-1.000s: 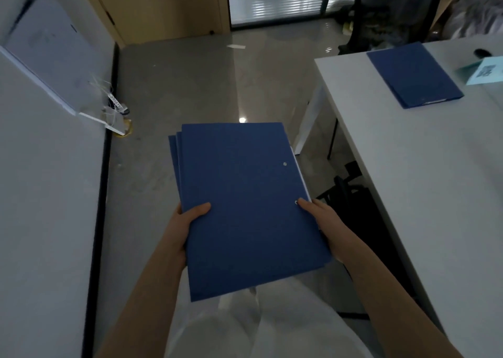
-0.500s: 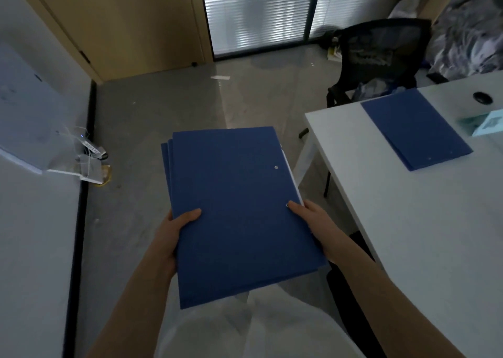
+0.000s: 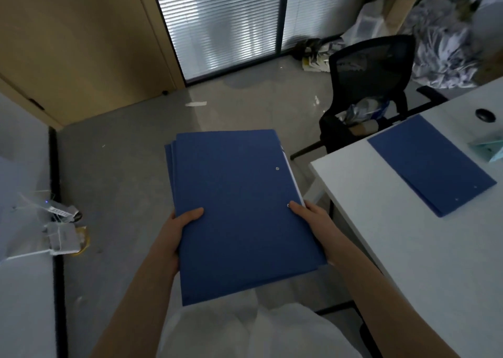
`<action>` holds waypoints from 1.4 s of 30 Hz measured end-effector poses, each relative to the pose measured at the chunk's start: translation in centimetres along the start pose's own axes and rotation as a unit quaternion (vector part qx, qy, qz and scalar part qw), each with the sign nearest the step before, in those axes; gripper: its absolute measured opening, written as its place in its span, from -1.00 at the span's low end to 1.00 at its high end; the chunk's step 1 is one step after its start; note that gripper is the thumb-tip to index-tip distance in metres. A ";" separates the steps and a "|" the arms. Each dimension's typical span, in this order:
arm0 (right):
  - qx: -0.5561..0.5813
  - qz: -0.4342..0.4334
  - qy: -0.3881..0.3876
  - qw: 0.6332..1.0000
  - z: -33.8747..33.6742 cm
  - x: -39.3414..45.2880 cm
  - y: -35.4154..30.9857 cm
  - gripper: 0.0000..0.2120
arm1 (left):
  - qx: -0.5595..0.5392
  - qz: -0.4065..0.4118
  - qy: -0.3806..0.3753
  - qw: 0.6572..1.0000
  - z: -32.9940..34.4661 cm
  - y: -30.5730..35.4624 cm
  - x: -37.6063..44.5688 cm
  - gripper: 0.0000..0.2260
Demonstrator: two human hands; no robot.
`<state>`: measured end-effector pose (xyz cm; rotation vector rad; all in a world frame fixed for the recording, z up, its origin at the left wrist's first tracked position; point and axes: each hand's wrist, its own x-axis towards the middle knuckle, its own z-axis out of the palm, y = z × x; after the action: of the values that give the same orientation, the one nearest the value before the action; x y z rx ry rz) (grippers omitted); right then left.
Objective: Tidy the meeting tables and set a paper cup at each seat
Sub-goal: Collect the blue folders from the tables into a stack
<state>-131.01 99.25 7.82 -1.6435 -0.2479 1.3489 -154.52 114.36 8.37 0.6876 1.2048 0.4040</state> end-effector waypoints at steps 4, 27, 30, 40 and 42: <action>0.026 -0.020 0.036 0.999 1.7 3.3 -3.4 -0.68 | 0.027 -0.002 -0.029 0.999 1.0 5.8 4.5 -0.40; 0.114 0.051 0.340 0.932 -18.3 24.7 -13.8 -0.71 | 0.188 -0.017 -0.169 0.967 28.0 22.4 28.1 -0.56; -0.054 0.082 0.417 0.904 -22.4 26.9 -13.6 -0.74 | 0.203 -0.014 -0.179 0.963 31.3 23.5 30.1 -0.63; -0.238 0.194 0.334 0.891 -26.8 29.5 -11.3 -0.33 | 0.250 -0.023 -0.197 0.948 38.1 24.5 35.1 -0.47; -0.234 0.198 0.340 0.889 -26.3 29.8 -11.2 -0.31 | 0.254 -0.030 -0.203 0.945 38.9 24.5 35.8 -0.54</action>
<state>-93.51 110.90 -4.84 -2.5774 0.2167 0.9356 -104.54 144.22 7.04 1.1136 0.9313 -0.1126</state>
